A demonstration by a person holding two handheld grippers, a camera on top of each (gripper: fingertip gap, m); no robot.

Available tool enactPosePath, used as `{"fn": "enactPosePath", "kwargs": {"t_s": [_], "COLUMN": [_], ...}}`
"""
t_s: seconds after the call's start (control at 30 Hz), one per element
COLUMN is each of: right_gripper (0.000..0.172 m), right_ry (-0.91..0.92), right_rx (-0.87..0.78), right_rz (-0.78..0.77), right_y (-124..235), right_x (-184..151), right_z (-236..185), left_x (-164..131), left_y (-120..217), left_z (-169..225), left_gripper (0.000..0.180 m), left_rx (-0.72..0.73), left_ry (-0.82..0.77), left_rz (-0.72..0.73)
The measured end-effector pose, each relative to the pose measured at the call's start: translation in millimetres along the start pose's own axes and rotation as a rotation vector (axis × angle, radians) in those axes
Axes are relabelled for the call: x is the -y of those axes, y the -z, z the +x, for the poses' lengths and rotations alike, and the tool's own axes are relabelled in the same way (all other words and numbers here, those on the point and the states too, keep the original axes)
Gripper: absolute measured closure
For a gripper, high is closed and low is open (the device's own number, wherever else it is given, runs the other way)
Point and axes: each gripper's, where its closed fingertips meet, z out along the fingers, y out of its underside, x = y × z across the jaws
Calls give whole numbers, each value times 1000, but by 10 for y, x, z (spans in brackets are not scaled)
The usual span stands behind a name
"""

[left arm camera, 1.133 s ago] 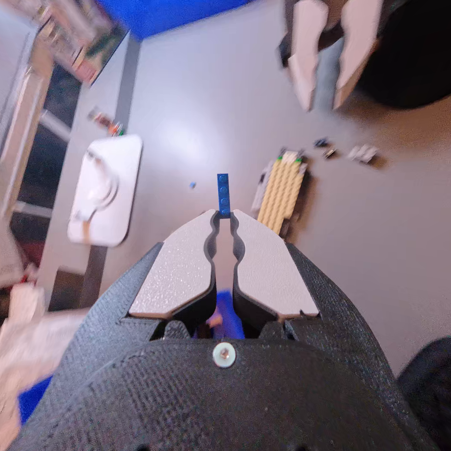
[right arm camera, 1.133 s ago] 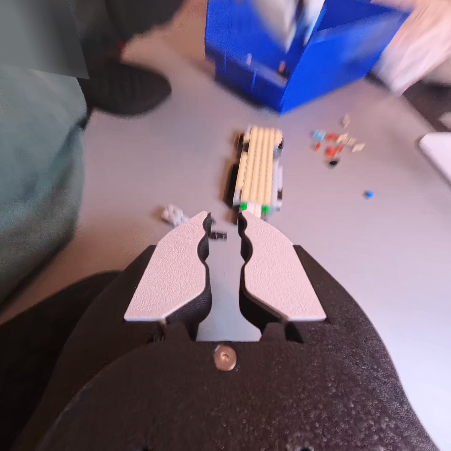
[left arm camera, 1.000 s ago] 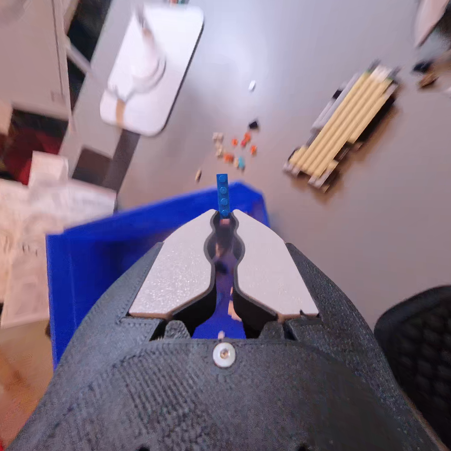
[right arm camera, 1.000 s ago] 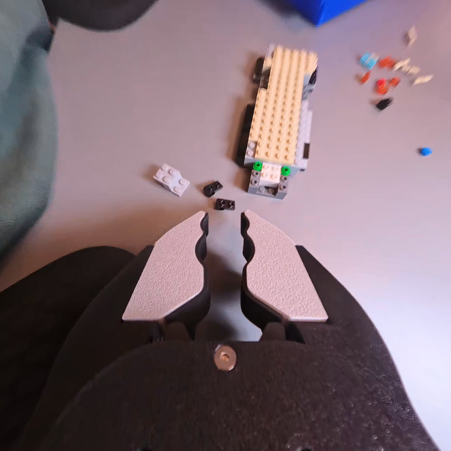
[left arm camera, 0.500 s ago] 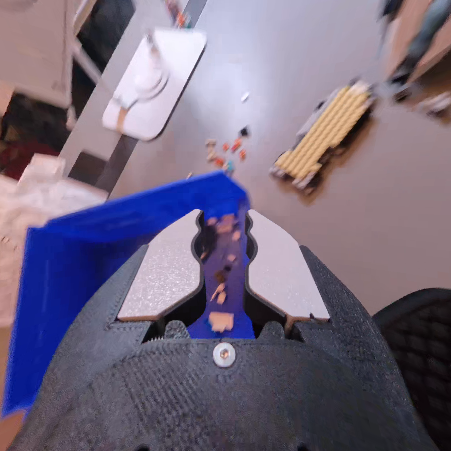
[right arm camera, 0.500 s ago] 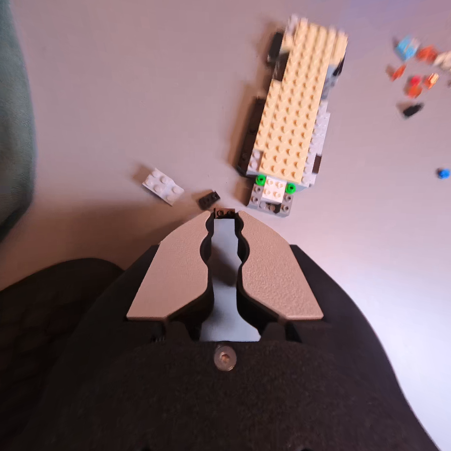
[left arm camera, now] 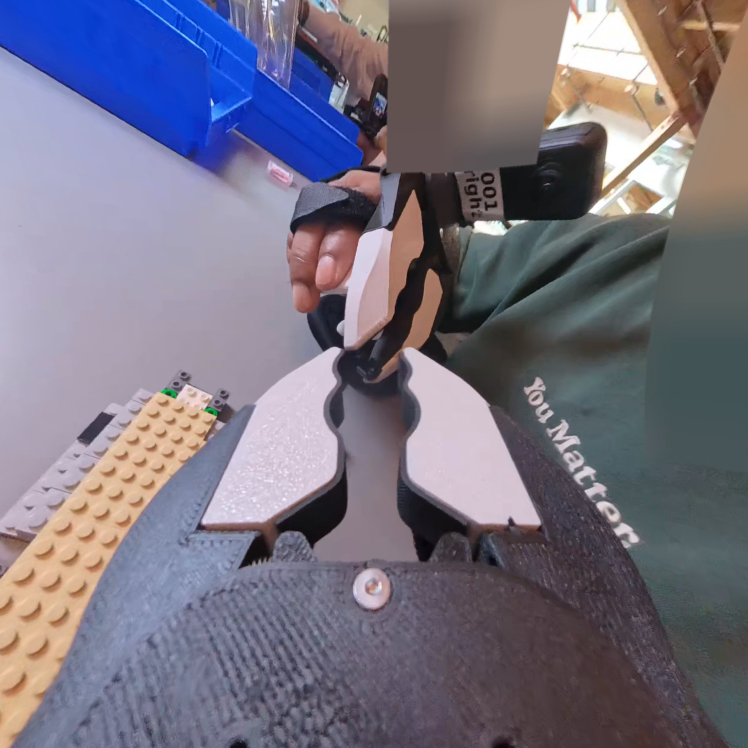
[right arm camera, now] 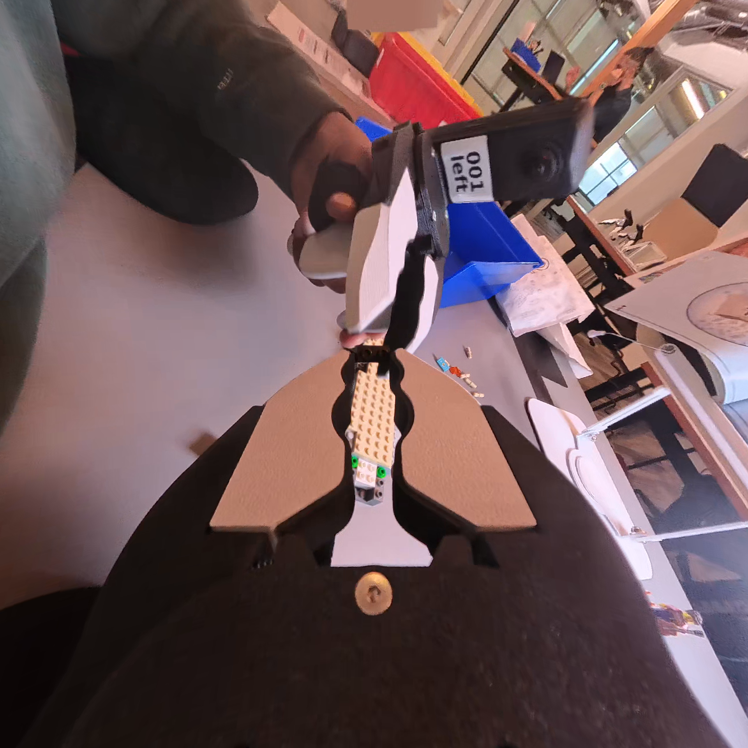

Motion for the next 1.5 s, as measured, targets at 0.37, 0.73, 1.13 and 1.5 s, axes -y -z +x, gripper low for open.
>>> {"fn": "enactPosePath", "kwargs": {"t_s": [0.37, 0.73, 1.13, 1.5], "right_gripper": [149, 164, 165, 163], "right_ry": [-365, -353, -266, -270], "right_rx": [366, 404, 293, 299], "right_rz": [-385, -530, -44, -77], "right_y": [84, -34, -130, -78], "right_x": [-844, -982, -70, -116], "right_z": [-350, -477, -269, -287], "left_x": [253, -25, -221, -268], "left_y": [1546, 2501, 373, 285], "left_z": [-639, -935, -66, -58], "left_gripper": [167, 131, 149, 172], "left_rx": [905, 1178, 370, 335], "left_ry": [-525, -384, -670, -695], "left_rz": [-353, -399, -289, -378]}}
